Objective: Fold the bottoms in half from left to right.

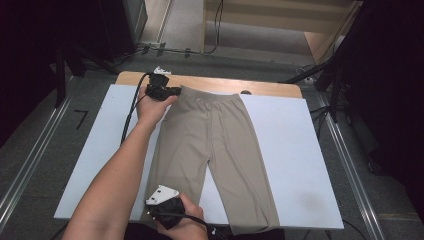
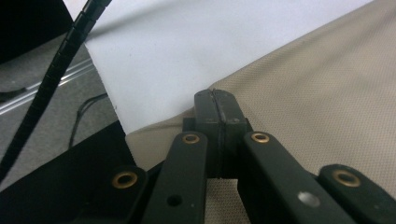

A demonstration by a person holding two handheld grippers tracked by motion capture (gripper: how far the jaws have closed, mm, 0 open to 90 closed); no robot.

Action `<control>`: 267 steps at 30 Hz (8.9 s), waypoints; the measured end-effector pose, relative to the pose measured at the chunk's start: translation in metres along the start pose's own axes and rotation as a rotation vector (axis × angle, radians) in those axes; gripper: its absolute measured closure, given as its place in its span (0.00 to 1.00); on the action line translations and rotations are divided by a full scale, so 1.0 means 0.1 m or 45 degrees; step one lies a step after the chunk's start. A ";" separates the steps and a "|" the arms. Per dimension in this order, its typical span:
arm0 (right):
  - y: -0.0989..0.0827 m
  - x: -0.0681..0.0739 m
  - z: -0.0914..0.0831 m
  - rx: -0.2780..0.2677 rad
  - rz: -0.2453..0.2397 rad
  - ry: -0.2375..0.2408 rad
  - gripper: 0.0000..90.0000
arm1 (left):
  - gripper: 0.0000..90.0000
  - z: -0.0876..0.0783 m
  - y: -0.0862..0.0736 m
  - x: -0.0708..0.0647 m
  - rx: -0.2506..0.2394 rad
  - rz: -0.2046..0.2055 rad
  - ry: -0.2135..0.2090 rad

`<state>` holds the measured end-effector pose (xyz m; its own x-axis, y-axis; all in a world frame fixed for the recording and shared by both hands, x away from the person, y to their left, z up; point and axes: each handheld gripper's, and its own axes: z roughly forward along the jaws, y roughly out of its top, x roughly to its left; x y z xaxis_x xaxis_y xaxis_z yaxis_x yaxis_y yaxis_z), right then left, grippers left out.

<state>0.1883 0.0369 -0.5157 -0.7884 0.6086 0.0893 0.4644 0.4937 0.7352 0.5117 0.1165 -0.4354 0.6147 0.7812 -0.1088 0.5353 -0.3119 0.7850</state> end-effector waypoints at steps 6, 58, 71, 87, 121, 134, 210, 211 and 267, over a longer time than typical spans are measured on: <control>-0.03 0.00 -0.47 -0.070 -0.090 0.009 0.99 | 0.97 -0.05 0.03 0.02 -0.011 -0.002 0.012; -1.84 -1.03 -2.30 -0.206 0.495 -0.562 0.61 | 0.47 1.23 0.60 -1.28 -0.024 0.014 -0.153; -1.32 -0.75 -1.88 -0.235 0.250 -0.384 0.47 | 0.31 1.06 0.19 -0.82 0.081 -0.077 -0.098; -1.10 -0.93 -1.24 -0.002 0.243 -0.440 0.72 | 0.73 1.28 -0.04 -1.01 0.199 -0.011 -0.054; -0.28 -0.38 -0.83 -0.103 0.051 -0.201 0.46 | 0.57 0.37 -0.17 -0.09 0.100 -0.131 -0.083; -0.07 -1.40 -1.24 -0.243 0.189 -0.312 0.12 | 0.00 -0.73 -0.88 -0.02 -0.180 -0.089 -0.300; 0.47 -3.04 -0.54 -0.179 0.450 -0.381 0.32 | 0.00 -1.86 -2.27 -0.45 -0.167 0.170 -0.132; 0.40 -2.94 -0.61 -0.202 0.453 -0.369 0.32 | 0.00 -1.86 -2.26 -0.47 -0.169 0.170 -0.137; -1.30 -0.65 -1.55 -0.108 0.223 -0.188 0.73 | 1.00 -1.50 -2.47 -1.88 0.152 0.229 -0.478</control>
<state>0.1170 -0.1631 -0.5132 -0.6280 0.7680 0.1258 0.5486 0.3223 0.7715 0.1774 0.1281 -0.5169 0.8605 0.4648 -0.2084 0.4503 -0.5028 0.7379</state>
